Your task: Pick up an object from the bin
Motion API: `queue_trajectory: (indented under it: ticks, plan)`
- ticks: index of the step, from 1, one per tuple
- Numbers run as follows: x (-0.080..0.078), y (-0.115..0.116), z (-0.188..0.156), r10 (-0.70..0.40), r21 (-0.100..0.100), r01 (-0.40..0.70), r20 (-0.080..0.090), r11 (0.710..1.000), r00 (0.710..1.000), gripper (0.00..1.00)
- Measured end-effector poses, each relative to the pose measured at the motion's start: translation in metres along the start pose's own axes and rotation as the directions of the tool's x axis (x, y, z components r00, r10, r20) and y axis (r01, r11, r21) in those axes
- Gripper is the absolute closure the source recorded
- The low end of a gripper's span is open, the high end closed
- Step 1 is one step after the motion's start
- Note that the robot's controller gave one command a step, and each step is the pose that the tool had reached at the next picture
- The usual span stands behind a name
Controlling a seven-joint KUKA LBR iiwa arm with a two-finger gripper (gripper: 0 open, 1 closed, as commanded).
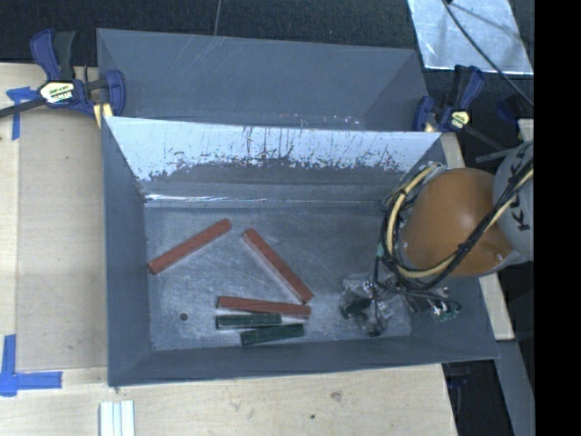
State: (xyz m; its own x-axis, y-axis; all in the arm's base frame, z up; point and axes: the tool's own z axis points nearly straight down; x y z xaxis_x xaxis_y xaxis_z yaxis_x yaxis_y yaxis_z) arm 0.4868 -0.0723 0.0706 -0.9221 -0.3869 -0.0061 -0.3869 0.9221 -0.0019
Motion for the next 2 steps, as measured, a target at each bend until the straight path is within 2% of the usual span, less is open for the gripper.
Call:
queue_trajectory:
  ticks: [2]
  plan:
    - [0.0002,0.0001,-0.0013,0.0,0.0,0.0,-0.001,1.0,1.0,1.0]
